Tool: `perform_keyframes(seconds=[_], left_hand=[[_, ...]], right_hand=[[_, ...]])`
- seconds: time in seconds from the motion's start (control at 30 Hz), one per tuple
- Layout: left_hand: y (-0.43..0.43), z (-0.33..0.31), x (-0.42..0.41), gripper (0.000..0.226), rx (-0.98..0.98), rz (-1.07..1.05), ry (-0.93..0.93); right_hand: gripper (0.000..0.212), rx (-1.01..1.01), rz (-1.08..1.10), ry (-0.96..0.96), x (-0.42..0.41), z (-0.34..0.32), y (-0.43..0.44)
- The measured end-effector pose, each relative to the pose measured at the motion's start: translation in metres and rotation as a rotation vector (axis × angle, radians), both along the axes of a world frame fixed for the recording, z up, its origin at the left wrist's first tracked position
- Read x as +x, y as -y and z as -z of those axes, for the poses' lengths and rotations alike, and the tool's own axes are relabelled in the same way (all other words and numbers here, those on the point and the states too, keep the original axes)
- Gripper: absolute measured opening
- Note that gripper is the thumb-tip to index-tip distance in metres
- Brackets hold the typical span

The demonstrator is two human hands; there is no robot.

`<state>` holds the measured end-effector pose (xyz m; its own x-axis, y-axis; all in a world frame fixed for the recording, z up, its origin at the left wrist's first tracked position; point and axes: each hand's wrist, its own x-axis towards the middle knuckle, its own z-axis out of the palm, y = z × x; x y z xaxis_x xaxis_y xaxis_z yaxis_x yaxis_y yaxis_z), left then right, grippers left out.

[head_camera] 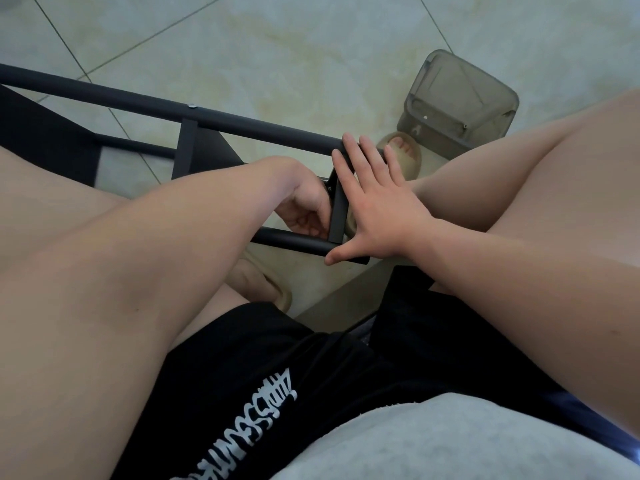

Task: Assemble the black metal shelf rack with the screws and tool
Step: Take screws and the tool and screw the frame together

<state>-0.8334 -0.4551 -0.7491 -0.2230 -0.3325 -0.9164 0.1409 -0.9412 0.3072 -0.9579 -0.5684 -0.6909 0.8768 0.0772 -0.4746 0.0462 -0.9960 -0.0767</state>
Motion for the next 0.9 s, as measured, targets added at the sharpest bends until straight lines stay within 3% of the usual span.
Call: perform_keyframes(seconds=[0.43,0.9], left_hand=[[-0.0054,0.0052,-0.0023,0.024,-0.096,-0.084,-0.056],[0.0003,0.0018,-0.0002,0.010,0.002,-0.012,-0.005]], right_hand=[[0.153,-0.012,0.001,0.007,0.0005,-0.0026,0.0000],[0.153,-0.005,0.001,0.006,0.0004,-0.0005,-0.0004]])
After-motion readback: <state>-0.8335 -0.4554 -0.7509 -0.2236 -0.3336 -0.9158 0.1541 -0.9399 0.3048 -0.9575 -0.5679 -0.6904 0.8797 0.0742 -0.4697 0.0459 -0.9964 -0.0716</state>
